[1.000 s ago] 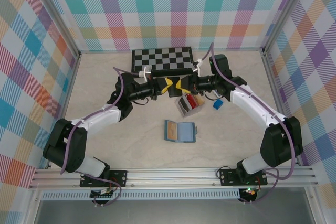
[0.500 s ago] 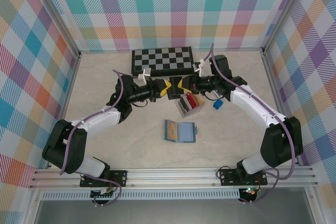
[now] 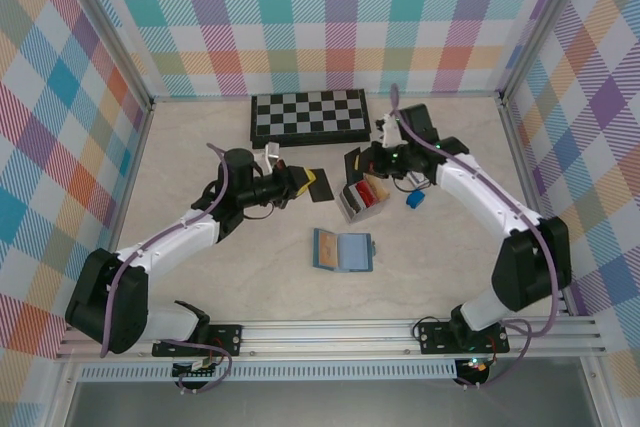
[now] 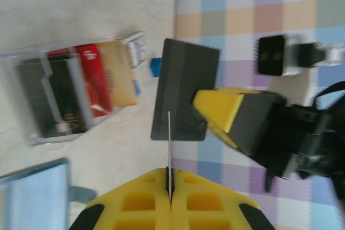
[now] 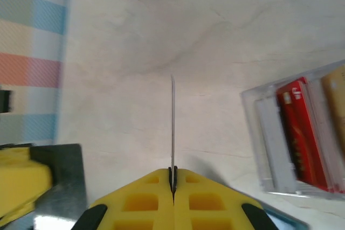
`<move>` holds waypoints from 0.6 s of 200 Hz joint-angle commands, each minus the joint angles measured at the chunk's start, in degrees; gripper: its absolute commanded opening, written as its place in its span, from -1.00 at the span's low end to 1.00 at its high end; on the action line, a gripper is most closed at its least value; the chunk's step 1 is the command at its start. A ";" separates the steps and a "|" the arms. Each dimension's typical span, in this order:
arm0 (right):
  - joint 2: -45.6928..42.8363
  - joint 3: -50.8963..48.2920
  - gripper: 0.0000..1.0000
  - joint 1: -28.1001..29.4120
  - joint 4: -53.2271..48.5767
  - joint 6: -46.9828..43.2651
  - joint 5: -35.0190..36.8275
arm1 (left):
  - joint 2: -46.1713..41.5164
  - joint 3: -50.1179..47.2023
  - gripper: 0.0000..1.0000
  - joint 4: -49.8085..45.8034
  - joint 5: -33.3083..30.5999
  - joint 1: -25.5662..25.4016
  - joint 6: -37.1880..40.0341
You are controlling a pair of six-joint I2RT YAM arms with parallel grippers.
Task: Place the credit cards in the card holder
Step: Separate the credit card, then place the credit card in the storage box.
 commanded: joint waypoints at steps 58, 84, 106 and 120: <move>11.65 6.48 -0.93 6.74 -11.20 -22.43 20.02 | -1.81 1.14 -1.00 -16.89 -3.71 -2.79 11.83; 13.24 6.29 -0.93 6.74 -10.04 -23.03 19.26 | -1.27 1.13 -1.00 -16.53 -3.22 -3.00 11.69; 14.89 6.80 -0.92 6.74 -10.13 -22.90 18.34 | -0.95 1.28 -1.00 -16.50 -3.22 -3.18 11.72; 15.41 6.27 -0.92 6.83 -9.60 -22.62 18.36 | -0.87 1.25 -1.00 -16.58 -3.22 -3.27 11.69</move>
